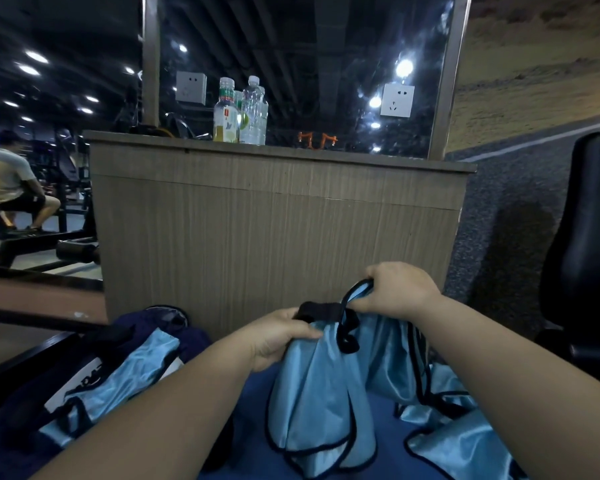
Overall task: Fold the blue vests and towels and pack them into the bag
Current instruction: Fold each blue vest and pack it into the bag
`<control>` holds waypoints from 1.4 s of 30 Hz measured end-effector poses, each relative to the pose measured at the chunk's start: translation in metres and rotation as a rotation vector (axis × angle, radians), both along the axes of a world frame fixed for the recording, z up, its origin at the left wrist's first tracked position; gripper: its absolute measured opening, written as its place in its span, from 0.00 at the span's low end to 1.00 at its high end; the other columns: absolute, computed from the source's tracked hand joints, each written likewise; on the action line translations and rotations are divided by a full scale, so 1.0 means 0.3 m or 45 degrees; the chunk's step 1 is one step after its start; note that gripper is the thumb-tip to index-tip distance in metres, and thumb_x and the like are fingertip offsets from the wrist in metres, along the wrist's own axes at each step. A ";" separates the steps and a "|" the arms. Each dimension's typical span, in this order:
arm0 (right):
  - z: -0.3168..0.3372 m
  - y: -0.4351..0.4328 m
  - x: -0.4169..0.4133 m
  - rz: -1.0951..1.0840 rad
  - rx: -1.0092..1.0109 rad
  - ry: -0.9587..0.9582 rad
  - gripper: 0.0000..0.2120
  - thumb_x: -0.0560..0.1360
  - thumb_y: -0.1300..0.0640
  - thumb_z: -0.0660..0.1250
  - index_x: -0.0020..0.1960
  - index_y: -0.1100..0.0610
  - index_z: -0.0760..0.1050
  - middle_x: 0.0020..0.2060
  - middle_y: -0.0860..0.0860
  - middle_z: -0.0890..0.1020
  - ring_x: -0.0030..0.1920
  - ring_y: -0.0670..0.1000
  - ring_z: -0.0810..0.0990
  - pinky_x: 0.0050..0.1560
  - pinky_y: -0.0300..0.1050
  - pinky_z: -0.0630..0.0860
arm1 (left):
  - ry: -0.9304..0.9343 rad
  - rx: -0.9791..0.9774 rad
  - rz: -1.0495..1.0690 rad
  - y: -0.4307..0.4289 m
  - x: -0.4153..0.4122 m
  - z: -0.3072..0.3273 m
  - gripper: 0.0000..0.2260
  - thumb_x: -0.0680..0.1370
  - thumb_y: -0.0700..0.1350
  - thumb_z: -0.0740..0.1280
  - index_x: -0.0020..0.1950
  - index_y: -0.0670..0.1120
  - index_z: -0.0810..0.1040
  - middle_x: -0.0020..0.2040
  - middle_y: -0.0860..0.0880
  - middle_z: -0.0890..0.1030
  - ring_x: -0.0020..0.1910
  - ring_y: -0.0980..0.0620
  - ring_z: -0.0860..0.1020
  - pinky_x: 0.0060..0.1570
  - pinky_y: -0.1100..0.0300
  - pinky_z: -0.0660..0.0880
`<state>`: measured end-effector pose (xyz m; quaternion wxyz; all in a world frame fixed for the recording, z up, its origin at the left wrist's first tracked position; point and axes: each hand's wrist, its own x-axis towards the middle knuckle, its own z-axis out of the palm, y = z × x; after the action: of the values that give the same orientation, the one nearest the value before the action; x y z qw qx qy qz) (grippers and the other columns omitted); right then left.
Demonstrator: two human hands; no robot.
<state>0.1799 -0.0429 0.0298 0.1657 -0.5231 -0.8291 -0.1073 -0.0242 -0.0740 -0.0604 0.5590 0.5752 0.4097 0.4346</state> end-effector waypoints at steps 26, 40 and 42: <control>-0.092 0.059 0.006 -0.118 -0.306 0.485 0.18 0.64 0.36 0.71 0.40 0.51 0.79 0.35 0.47 0.81 0.37 0.48 0.81 0.37 0.43 0.75 | 0.375 0.551 0.599 -0.031 0.017 -0.182 0.16 0.79 0.37 0.63 0.55 0.59 0.75 0.47 0.52 0.81 0.39 0.59 0.77 0.40 0.66 0.73; -0.070 0.033 -0.030 -0.062 -0.259 0.503 0.19 0.64 0.38 0.71 0.39 0.54 0.78 0.34 0.49 0.81 0.38 0.49 0.81 0.38 0.46 0.76 | 0.842 0.783 0.682 -0.054 0.062 -0.268 0.14 0.74 0.58 0.70 0.55 0.51 0.79 0.56 0.61 0.71 0.54 0.63 0.73 0.53 0.66 0.72; -0.069 0.030 -0.037 -0.075 -0.253 0.489 0.19 0.63 0.37 0.71 0.40 0.53 0.78 0.35 0.48 0.82 0.38 0.49 0.81 0.38 0.46 0.76 | 0.880 0.682 0.649 -0.049 0.072 -0.269 0.18 0.72 0.61 0.71 0.55 0.51 0.79 0.56 0.61 0.70 0.55 0.64 0.71 0.55 0.65 0.71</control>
<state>0.1688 -0.0338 0.0090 0.2651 -0.5716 -0.7732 0.0720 -0.0027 -0.0887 -0.1411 0.0998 0.6903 0.5723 0.4313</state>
